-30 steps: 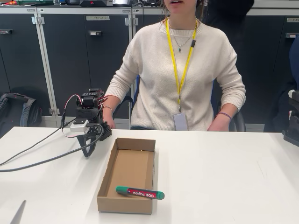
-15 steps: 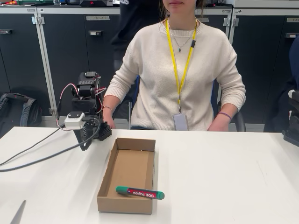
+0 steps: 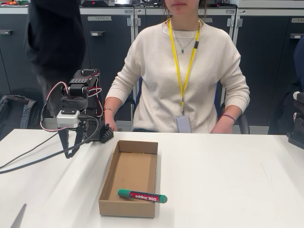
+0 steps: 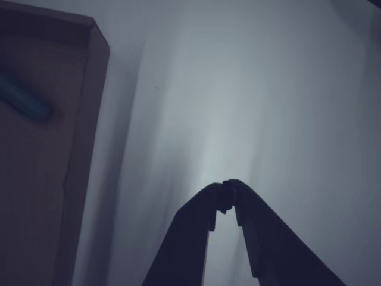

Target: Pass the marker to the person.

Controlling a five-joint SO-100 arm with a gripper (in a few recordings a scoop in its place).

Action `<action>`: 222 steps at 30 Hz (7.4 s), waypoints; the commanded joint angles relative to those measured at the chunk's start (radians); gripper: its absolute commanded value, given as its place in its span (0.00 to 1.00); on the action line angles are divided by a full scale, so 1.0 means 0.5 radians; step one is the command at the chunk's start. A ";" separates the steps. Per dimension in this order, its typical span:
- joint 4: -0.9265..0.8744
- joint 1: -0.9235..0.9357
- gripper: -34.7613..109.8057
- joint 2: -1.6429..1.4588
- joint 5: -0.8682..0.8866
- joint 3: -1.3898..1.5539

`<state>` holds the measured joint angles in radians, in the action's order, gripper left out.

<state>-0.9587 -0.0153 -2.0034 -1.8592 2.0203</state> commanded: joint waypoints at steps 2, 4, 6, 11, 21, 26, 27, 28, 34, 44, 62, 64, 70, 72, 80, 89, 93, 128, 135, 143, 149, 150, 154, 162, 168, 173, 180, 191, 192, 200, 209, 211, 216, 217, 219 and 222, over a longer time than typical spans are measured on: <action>0.034 -0.043 0.21 0.052 -0.350 -0.160; 0.049 -0.101 0.21 0.107 -0.411 -0.190; 0.061 -0.196 0.21 0.172 -0.313 -0.285; -0.067 -0.350 0.21 0.500 -0.206 -0.795; -0.224 -0.611 0.21 0.927 -0.242 -1.390; -0.337 -0.767 0.21 0.917 -0.242 -1.276; -0.359 -0.798 0.21 0.911 -0.233 -1.249; -0.377 -0.831 0.21 0.902 -0.230 -1.221; -0.494 -0.966 0.21 0.822 -0.344 -1.006; -0.242 -0.896 0.22 0.868 -0.328 -0.890; -0.245 -0.733 0.22 1.635 -0.166 -1.868; -0.212 -0.779 0.22 1.647 -0.135 -1.899; -0.224 -0.933 0.22 1.611 -0.169 -1.862; -0.215 -0.985 0.22 1.601 -0.178 -1.859; -0.110 -1.101 0.22 1.595 -0.282 -1.804; -0.049 -1.089 0.23 1.644 -0.307 -1.779; 0.003 -1.071 0.31 1.632 -0.295 -1.721; 0.061 -0.868 0.42 1.703 -0.267 -1.712; 0.055 -0.890 0.42 1.829 -0.245 -1.819; 0.055 -0.902 0.42 1.936 -0.245 -1.921; 0.046 -0.905 0.37 1.967 -0.249 -1.951; 0.043 -0.908 0.32 1.957 -0.245 -1.945; 0.049 -0.927 0.24 1.914 -0.215 -1.902; 0.187 -0.933 0.21 1.862 -0.163 -1.792; 0.233 -0.963 0.21 1.767 -0.080 -1.721; 0.150 -1.037 0.21 1.565 0.061 -1.666; -0.071 -1.233 0.21 1.203 0.209 -1.598; 0.071 -1.694 0.21 0.954 0.298 -1.522; 0.114 -1.743 0.21 0.951 0.310 -1.519; 0.417 -2.080 0.21 0.893 0.276 -1.381; 0.813 -2.313 0.21 0.923 0.239 -1.160; 0.828 -2.356 0.21 0.942 0.242 -1.154; 0.644 -2.445 0.21 1.089 0.298 -1.424; 0.623 -2.448 0.21 1.141 0.313 -1.506; 0.598 -2.433 0.21 1.264 0.310 -1.666; 0.565 -2.384 0.21 1.473 0.313 -1.911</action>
<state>-0.6719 -1.2057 -1.2962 -1.7073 1.2272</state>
